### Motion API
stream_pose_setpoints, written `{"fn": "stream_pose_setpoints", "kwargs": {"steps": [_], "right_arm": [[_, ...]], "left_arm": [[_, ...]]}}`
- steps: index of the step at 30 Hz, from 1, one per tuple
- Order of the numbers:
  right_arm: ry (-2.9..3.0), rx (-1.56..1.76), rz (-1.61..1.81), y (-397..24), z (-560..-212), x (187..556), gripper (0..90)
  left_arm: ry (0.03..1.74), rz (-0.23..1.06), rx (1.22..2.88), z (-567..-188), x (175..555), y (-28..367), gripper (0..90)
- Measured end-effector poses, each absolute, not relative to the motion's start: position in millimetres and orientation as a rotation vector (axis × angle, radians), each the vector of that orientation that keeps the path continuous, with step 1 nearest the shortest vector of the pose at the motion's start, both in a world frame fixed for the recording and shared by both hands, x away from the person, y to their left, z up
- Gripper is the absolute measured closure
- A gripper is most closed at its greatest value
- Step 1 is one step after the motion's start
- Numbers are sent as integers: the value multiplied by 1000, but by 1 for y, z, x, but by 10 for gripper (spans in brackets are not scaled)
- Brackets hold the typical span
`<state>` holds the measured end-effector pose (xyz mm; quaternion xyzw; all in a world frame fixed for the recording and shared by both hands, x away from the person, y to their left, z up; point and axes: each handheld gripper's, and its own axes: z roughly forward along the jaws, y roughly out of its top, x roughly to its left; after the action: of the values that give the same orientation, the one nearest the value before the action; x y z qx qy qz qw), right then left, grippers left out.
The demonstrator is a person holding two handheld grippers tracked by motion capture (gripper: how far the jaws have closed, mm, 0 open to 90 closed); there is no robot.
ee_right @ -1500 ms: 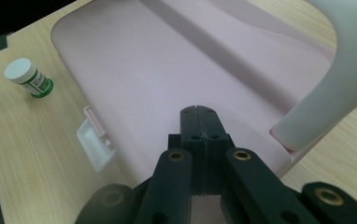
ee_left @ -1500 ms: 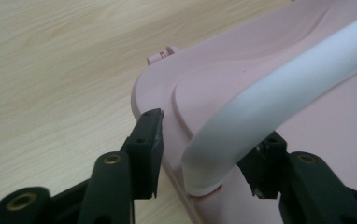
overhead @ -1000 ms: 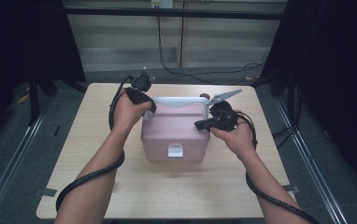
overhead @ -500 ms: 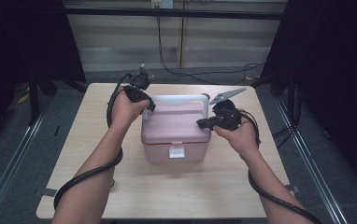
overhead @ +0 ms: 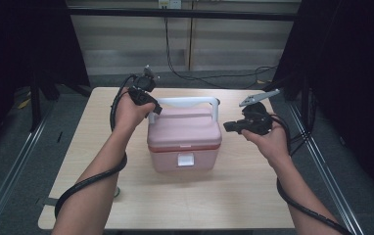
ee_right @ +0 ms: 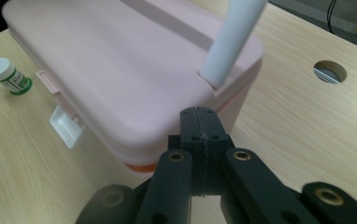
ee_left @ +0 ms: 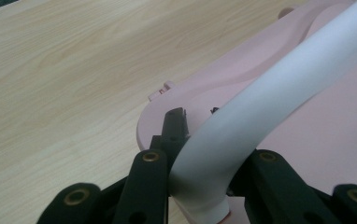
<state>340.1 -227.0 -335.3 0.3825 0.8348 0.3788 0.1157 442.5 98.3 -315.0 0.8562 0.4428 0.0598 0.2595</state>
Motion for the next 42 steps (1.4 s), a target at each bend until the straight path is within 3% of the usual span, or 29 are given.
{"fn": "stream_pose_setpoints", "kwargs": {"steps": [15,42], "right_arm": [[2489,1138,1100,-233,-360,339,900],[2569,1069,1106,-197,-371,346,900]], "left_arm": [[1192,177,2308,-307,446,98,754],[1166,183,2281,-304,445,102,750]]}}
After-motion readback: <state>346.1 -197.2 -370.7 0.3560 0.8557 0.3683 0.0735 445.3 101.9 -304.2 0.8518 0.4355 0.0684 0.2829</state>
